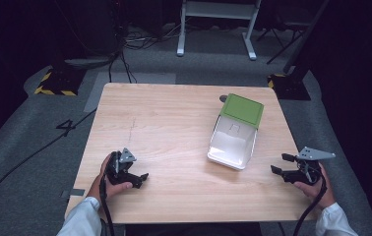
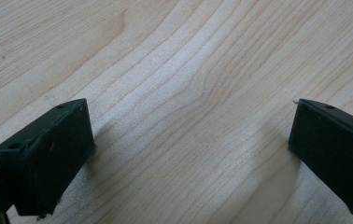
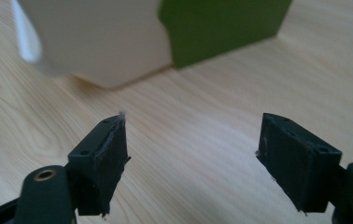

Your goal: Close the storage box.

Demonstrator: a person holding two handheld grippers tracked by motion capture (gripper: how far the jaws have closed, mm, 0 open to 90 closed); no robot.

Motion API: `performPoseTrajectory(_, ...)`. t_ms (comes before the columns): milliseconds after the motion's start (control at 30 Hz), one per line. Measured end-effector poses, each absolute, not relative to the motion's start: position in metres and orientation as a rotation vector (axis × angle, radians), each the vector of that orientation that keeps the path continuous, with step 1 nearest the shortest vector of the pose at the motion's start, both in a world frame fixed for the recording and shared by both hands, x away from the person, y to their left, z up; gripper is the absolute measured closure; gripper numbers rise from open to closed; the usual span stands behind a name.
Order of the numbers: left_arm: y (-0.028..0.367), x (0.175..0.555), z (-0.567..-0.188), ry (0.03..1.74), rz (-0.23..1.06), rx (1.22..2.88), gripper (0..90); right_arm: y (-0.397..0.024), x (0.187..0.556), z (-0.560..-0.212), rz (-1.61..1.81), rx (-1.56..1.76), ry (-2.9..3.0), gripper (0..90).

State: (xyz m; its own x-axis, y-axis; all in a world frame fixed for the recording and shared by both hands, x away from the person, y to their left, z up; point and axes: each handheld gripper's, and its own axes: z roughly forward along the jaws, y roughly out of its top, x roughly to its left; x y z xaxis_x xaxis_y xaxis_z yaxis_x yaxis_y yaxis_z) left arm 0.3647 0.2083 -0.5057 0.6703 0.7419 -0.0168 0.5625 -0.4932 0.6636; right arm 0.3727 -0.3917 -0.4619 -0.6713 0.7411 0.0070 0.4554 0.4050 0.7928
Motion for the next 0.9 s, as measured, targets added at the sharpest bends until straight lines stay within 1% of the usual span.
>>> performPoseTrajectory(33,0.208,0.365,-0.506,1.002,0.359,2.234,0.2,-0.386,0.373,-0.448,1.178,0.990,2.320,24.5)
performPoseTrajectory(67,0.208,0.365,-0.506,1.001,0.358,2.235,0.2,-0.386,0.373,-0.448,1.178,0.990,2.320,24.5)
performPoseTrajectory(233,0.208,0.365,-0.506,1.002,0.358,2.236,0.2,-0.362,0.375,-0.413,1.225,0.850,2.330,25.8)
performPoseTrajectory(300,0.208,0.365,-0.506,1.002,0.358,2.236,0.2,-0.358,0.375,-0.409,1.235,0.832,2.332,26.0)
performPoseTrajectory(400,0.208,0.365,-0.506,1.001,0.358,2.235,0.2,-0.342,0.375,-0.396,1.243,0.761,2.337,27.9)
performPoseTrajectory(667,0.208,0.365,-0.506,1.001,0.358,2.235,0.2,-0.308,0.378,-0.379,1.275,0.649,2.380,29.6)
performPoseTrajectory(700,0.208,0.365,-0.506,1.001,0.358,2.235,0.2,-0.298,0.380,-0.376,1.274,0.625,2.392,29.9)
performPoseTrajectory(767,0.208,0.365,-0.506,1.002,0.357,2.235,0.2,-0.293,0.381,-0.375,1.272,0.616,2.398,30.1)
performPoseTrajectory(900,0.208,0.365,-0.506,1.001,0.358,2.236,0.2,-0.267,0.389,-0.377,1.260,0.567,2.446,30.9)
